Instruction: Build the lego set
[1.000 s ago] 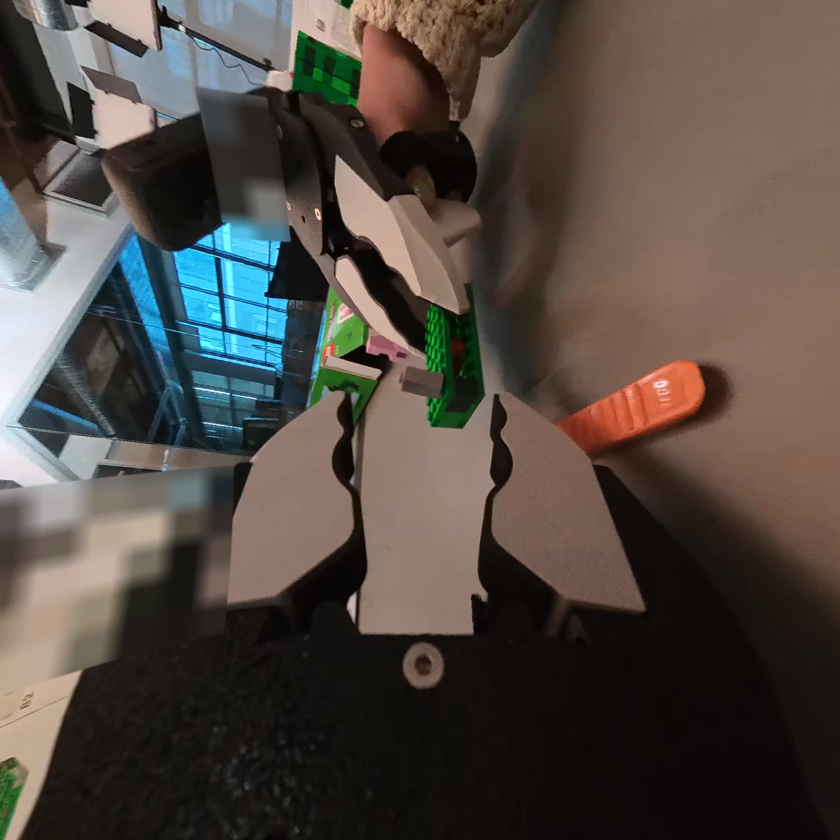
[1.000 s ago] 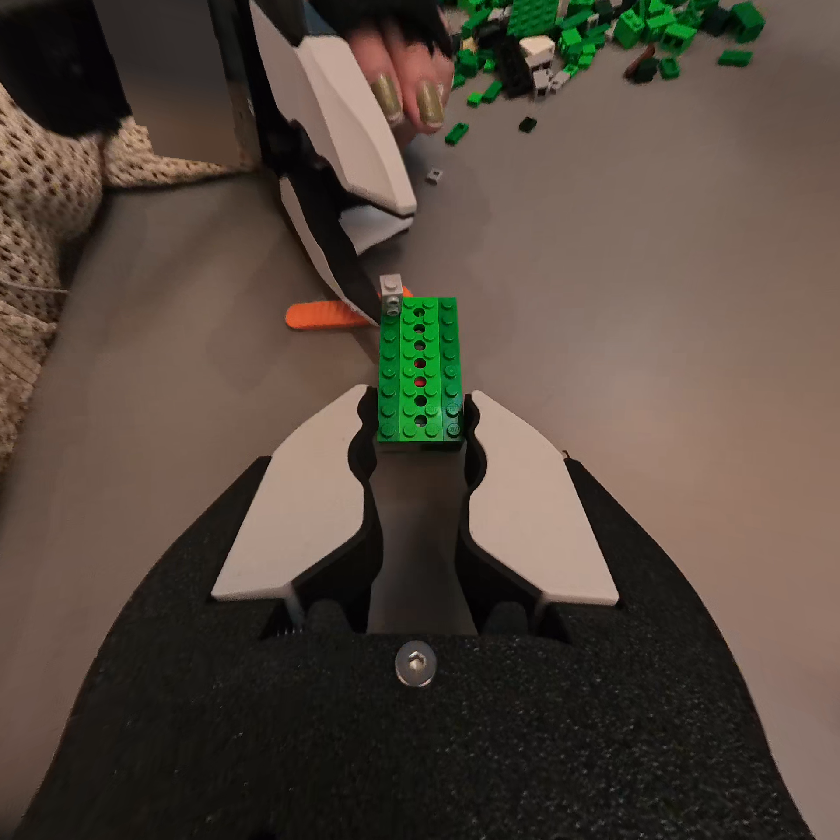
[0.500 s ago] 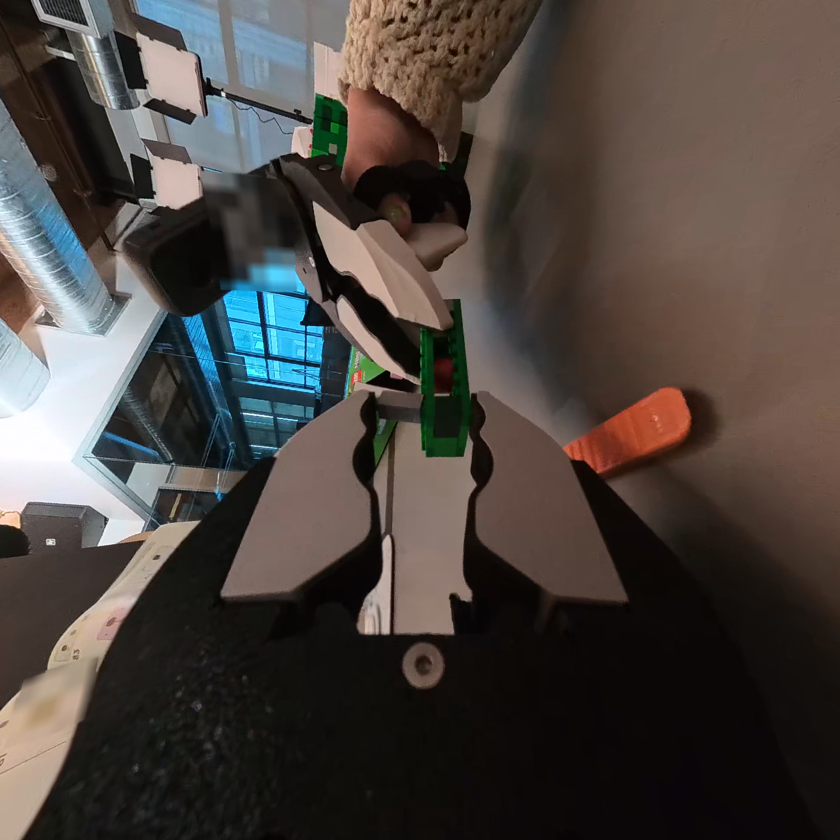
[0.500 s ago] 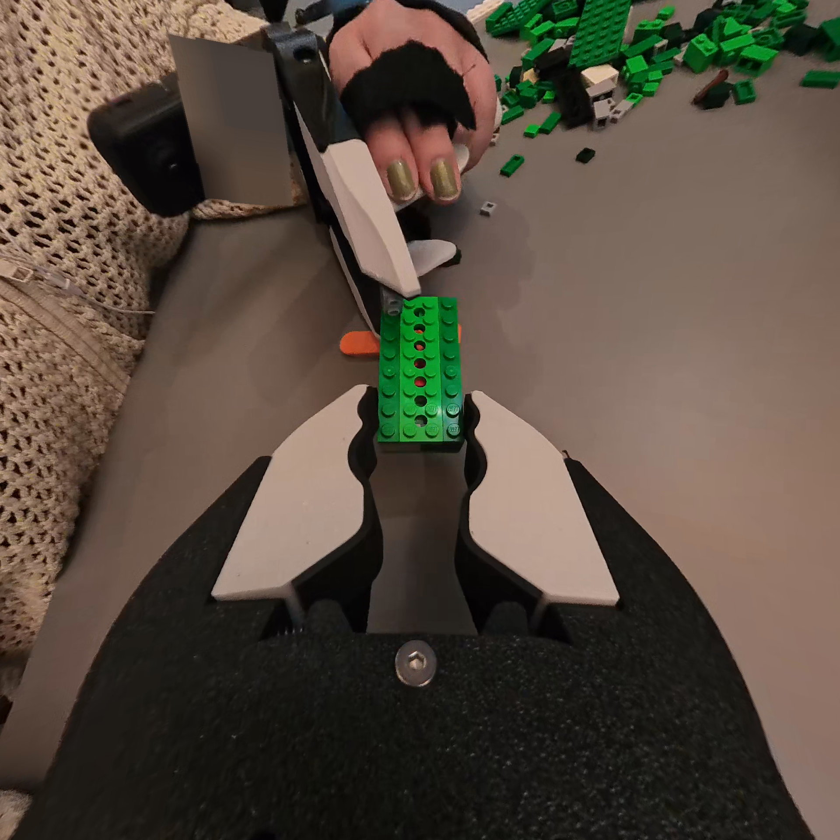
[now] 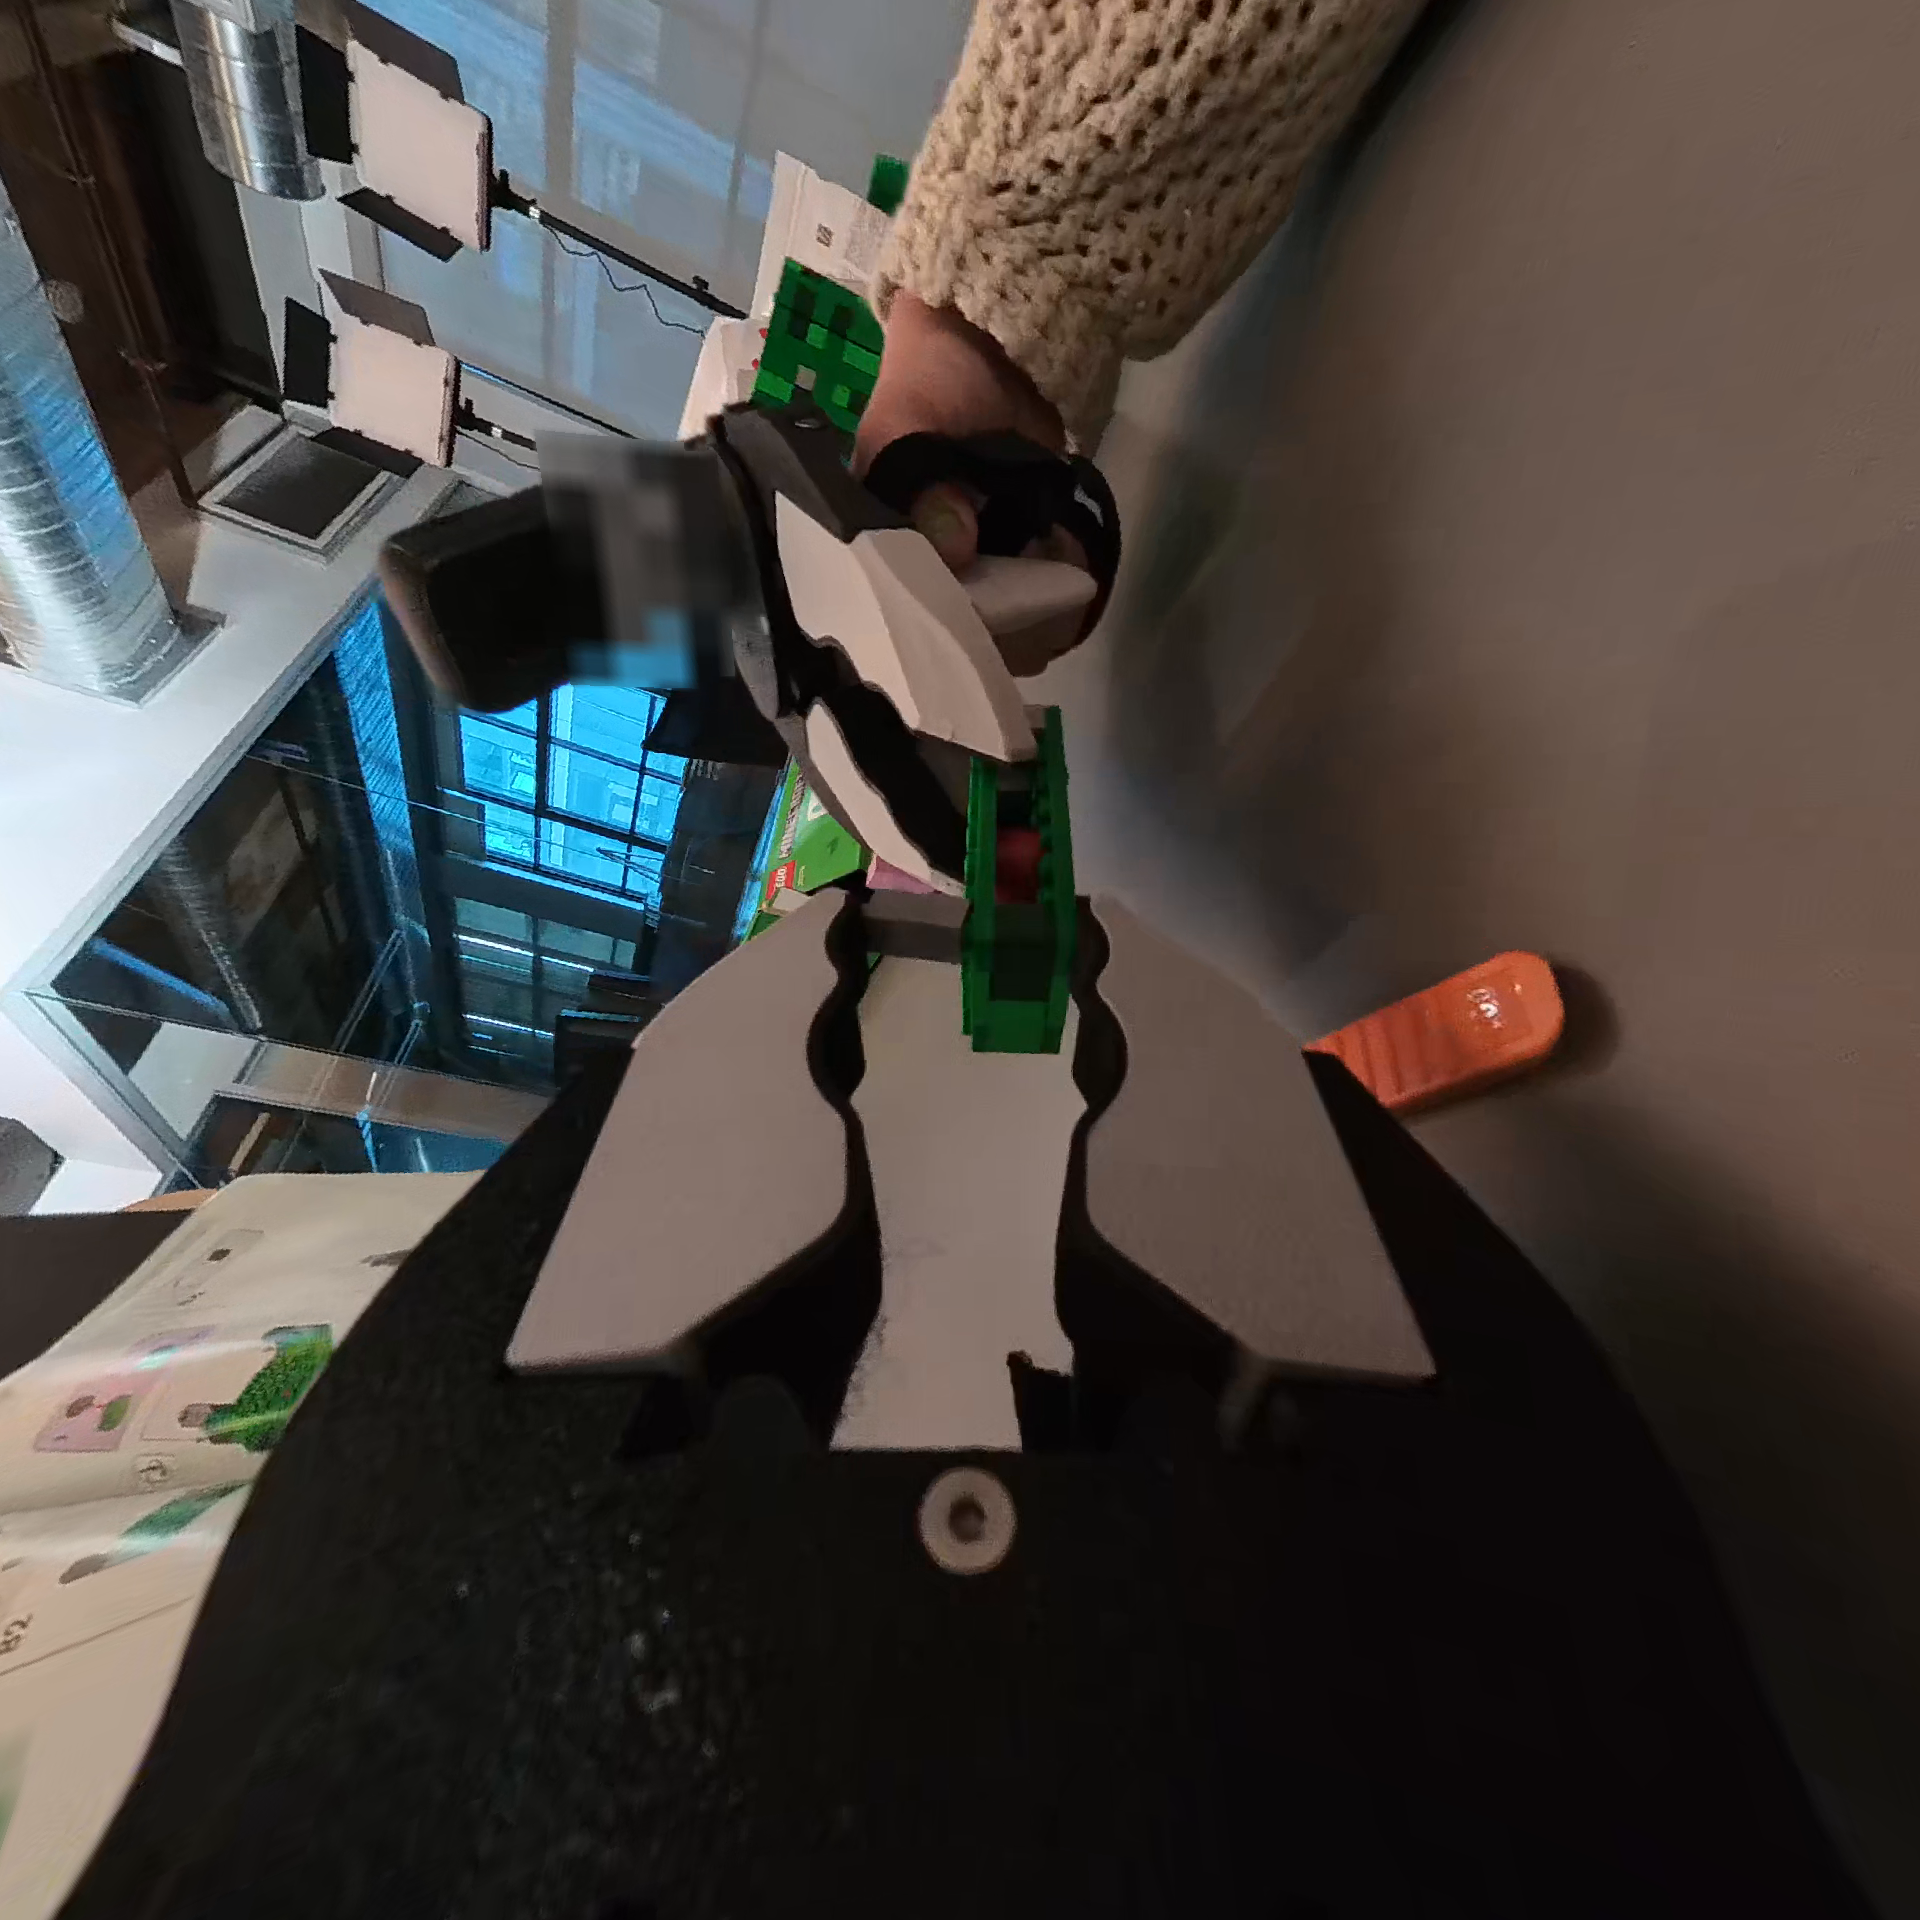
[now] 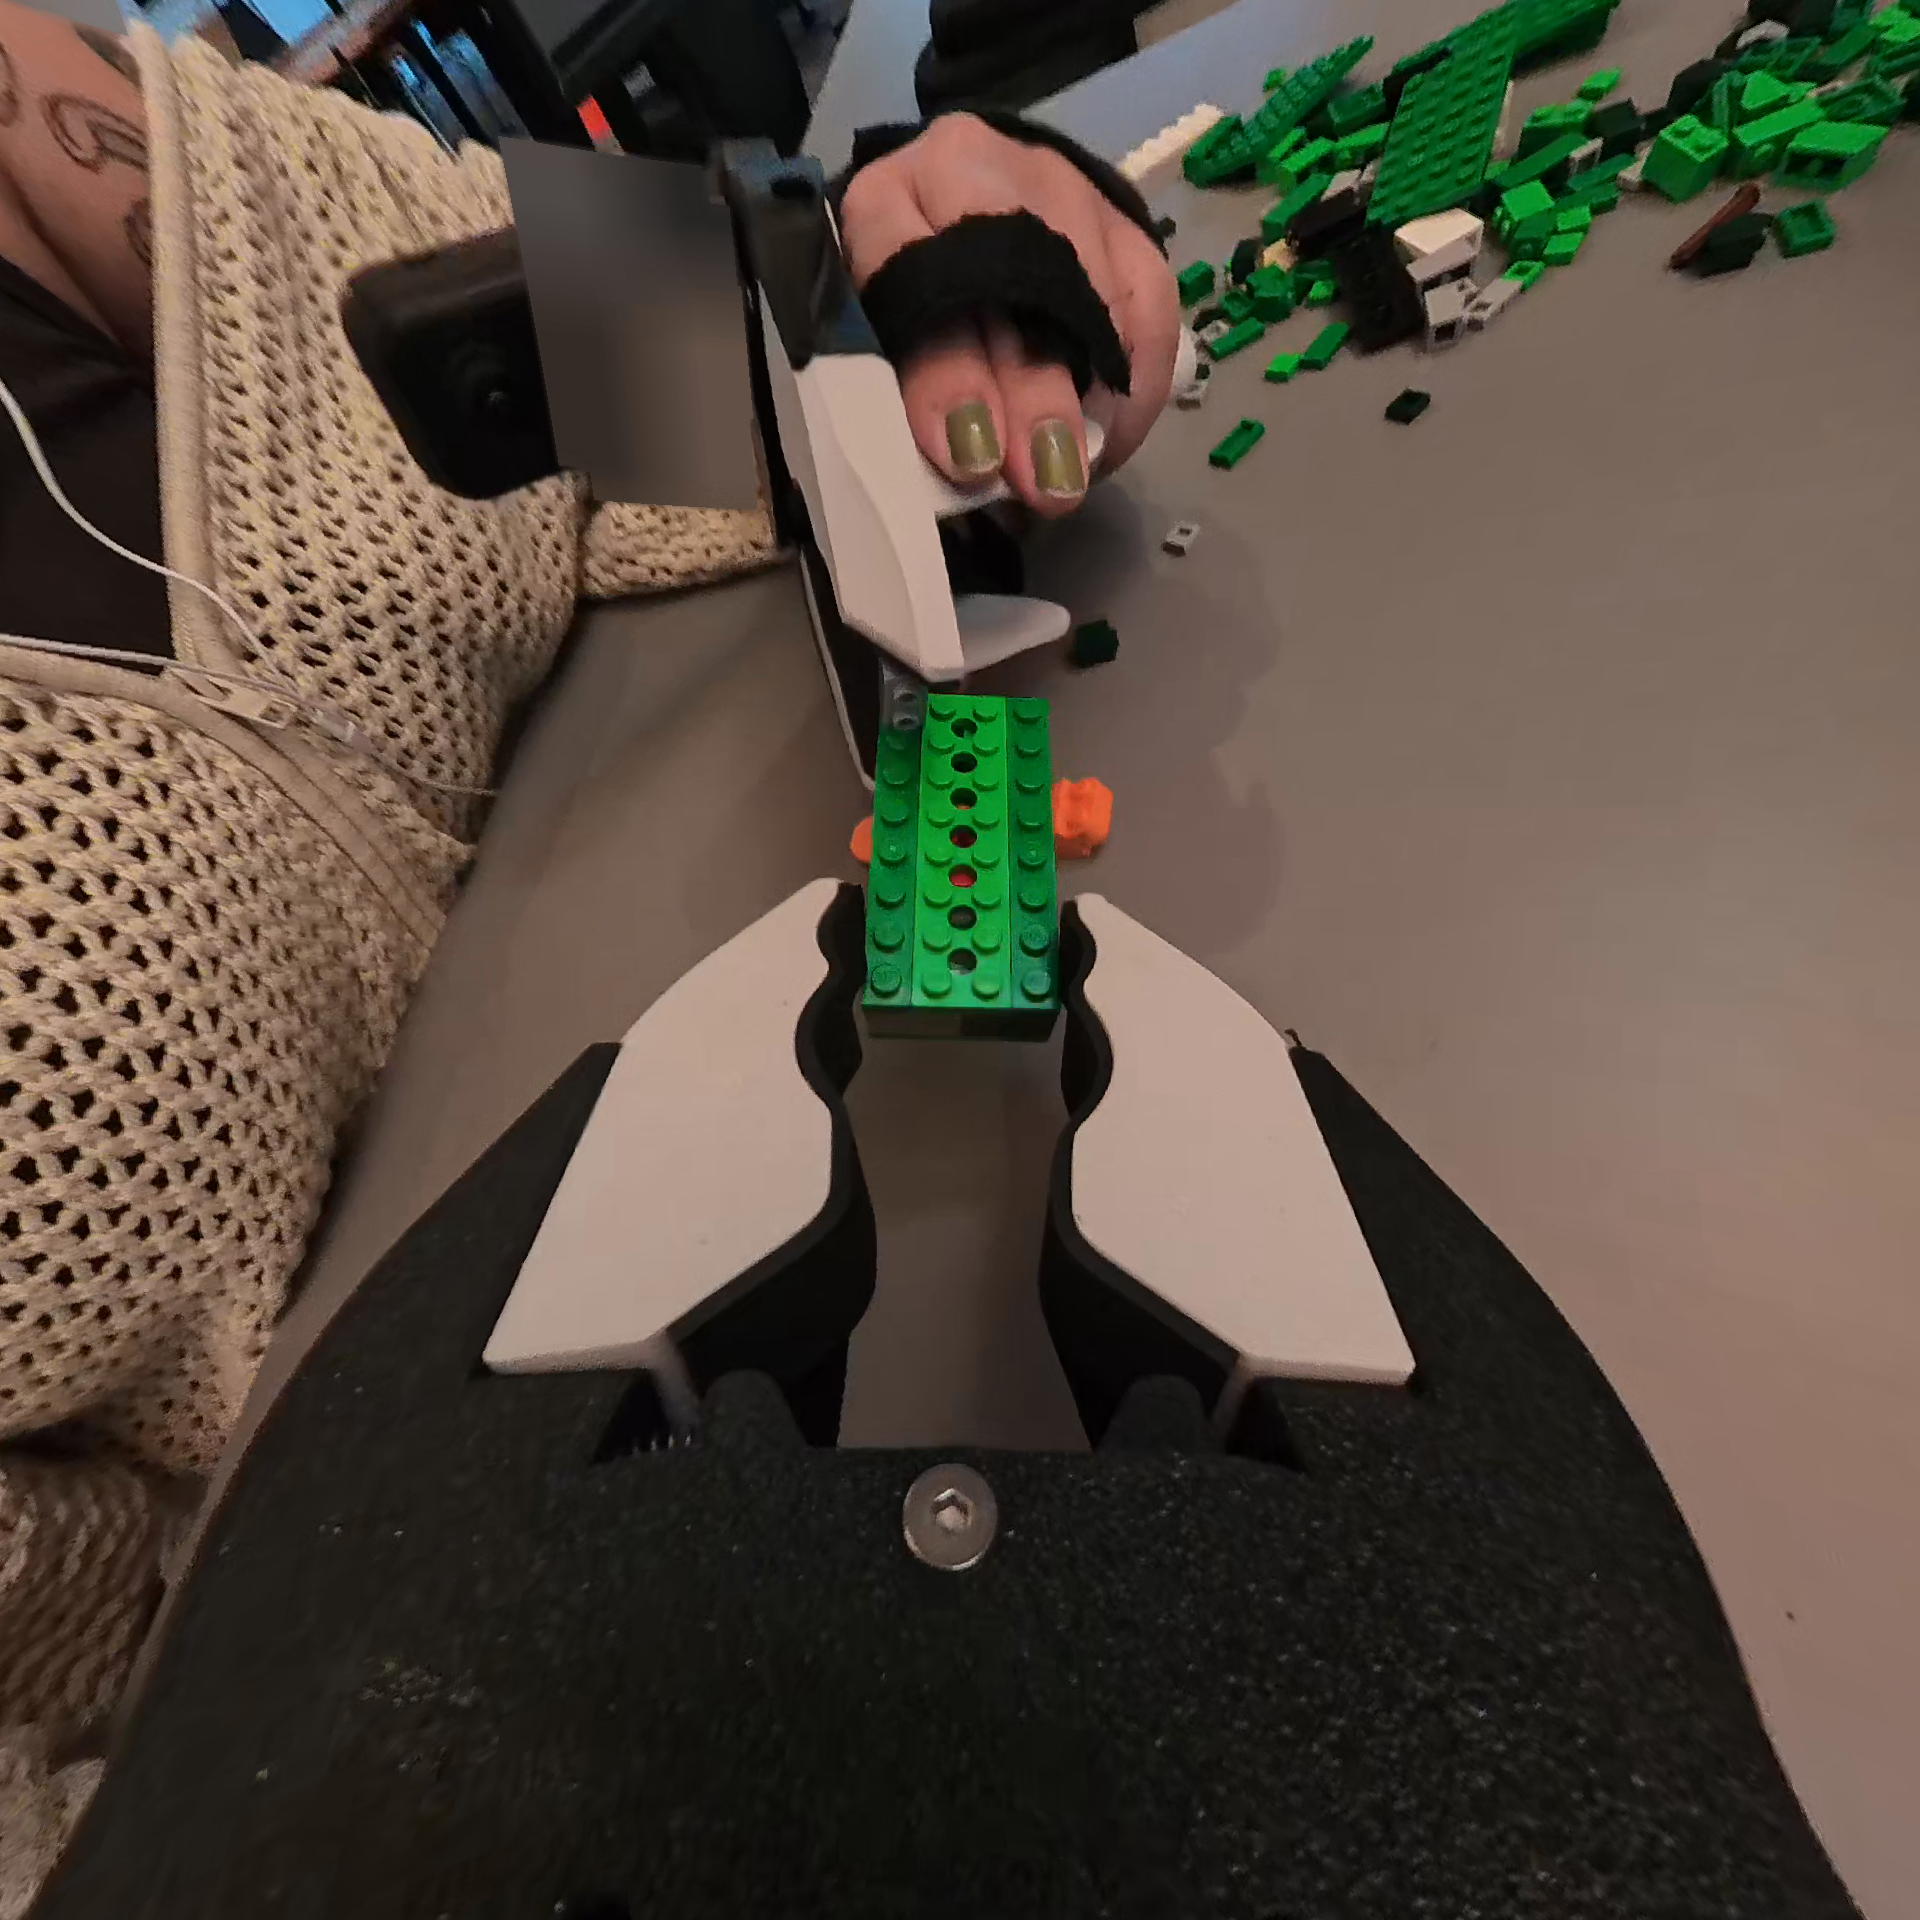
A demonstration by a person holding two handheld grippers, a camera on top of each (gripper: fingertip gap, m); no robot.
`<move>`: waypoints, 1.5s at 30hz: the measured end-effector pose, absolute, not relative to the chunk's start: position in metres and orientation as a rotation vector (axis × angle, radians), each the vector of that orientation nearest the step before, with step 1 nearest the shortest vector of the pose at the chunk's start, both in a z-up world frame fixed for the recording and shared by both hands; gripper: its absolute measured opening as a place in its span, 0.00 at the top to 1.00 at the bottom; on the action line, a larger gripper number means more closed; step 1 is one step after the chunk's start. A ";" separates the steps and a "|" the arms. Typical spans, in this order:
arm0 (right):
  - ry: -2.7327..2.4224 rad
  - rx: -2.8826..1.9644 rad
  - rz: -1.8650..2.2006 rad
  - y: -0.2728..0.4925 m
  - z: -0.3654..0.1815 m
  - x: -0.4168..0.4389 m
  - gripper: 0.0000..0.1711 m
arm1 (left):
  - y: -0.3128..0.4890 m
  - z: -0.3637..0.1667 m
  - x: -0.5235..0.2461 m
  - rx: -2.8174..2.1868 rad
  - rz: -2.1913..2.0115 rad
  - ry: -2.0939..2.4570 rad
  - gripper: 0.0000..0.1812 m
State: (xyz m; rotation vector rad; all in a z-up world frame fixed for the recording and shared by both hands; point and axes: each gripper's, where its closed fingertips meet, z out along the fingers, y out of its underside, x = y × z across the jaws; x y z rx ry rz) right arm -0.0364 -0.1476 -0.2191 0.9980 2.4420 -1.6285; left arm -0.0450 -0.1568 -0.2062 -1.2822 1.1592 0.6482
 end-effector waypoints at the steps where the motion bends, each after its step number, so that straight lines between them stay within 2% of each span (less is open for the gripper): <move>1: 2.420 0.995 -1.651 -0.148 -0.217 -0.037 0.80 | -0.157 -0.205 -0.045 -1.285 0.635 1.145 0.79; 8: 2.362 0.959 -1.874 -0.150 -0.198 -0.044 0.80 | -0.159 -0.190 -0.053 -1.351 0.480 0.998 0.79; 11: 2.585 0.966 -1.941 -0.143 -0.188 -0.051 0.67 | -0.156 -0.185 -0.065 -1.413 0.422 0.909 0.80; 13: 2.932 0.926 -1.841 -0.140 -0.189 -0.055 0.65 | -0.155 -0.189 -0.070 -1.462 0.384 0.891 0.79; 17: 3.400 0.777 -1.511 -0.150 -0.200 -0.058 0.70 | -0.156 -0.189 -0.067 -1.479 0.292 0.864 0.80; 20: 3.540 0.743 -1.417 -0.149 -0.205 -0.062 0.87 | -0.157 -0.184 -0.065 -1.471 0.228 0.828 0.79; 21: 3.544 0.732 -1.451 -0.150 -0.204 -0.062 0.88 | -0.158 -0.183 -0.065 -1.467 0.216 0.820 0.79; 40: 3.576 0.778 -1.559 -0.154 -0.210 -0.065 0.88 | -0.160 -0.192 -0.071 -1.503 0.112 0.764 0.79; 43: 3.766 0.668 -1.538 -0.150 -0.205 -0.069 0.88 | -0.158 -0.194 -0.077 -1.559 0.098 0.695 0.69; 45: 3.890 0.568 -1.487 -0.149 -0.204 -0.069 0.88 | -0.159 -0.192 -0.080 -1.584 0.044 0.638 0.66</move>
